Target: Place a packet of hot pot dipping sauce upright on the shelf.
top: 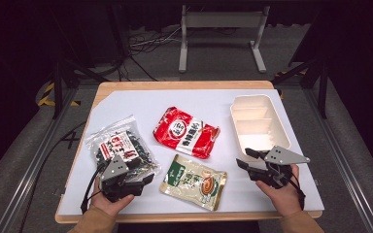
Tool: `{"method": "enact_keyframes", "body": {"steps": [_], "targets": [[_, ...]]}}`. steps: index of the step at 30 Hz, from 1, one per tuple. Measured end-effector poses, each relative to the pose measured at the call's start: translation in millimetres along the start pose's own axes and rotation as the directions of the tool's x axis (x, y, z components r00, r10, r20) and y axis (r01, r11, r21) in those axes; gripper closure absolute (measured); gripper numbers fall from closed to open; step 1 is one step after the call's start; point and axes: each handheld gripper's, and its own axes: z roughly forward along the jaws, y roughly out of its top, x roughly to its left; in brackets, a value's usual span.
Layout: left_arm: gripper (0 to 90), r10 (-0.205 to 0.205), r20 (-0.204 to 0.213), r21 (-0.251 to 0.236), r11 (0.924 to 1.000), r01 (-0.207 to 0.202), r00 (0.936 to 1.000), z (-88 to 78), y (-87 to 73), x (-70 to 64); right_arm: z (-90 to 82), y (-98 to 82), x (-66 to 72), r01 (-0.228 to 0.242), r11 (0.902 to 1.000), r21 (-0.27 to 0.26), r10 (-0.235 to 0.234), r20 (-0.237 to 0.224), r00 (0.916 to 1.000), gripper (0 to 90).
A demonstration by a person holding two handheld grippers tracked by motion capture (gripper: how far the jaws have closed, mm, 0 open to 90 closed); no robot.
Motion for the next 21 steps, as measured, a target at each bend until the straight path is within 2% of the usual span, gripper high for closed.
{"method": "enact_keyframes", "body": {"steps": [1,9,14,17,21], "targets": [[29.4,0.020,0.004,0.004,0.9998,-0.020,0.9998,0.5,1.1,-0.5,-0.1,0.1,0.3,0.001,1.0000,-0.001,-0.001,-0.003,1.0000,49.8],[28.0,0.046,0.046,0.042,0.9979,-0.048,0.9978,8.3,6.1,-9.0,-1.3,-1.6,1.3,0.001,0.9999,0.011,-0.001,-0.013,0.9999,48.3],[26.0,0.020,0.099,0.075,0.9968,-0.028,0.9949,15.0,7.6,-8.9,-1.7,-2.0,3.0,0.000,0.9998,0.018,0.001,-0.021,0.9998,47.2],[28.7,-0.001,0.131,0.107,0.9942,-0.013,0.9914,20.1,8.3,-8.7,-2.1,-2.3,4.3,0.004,0.9998,0.021,-0.003,-0.021,0.9998,46.7],[28.7,-0.012,0.145,0.135,0.9908,-0.008,0.9893,26.3,8.6,-8.7,-2.9,-3.7,4.8,0.004,0.9996,0.026,-0.004,-0.024,0.9997,46.2]]}}
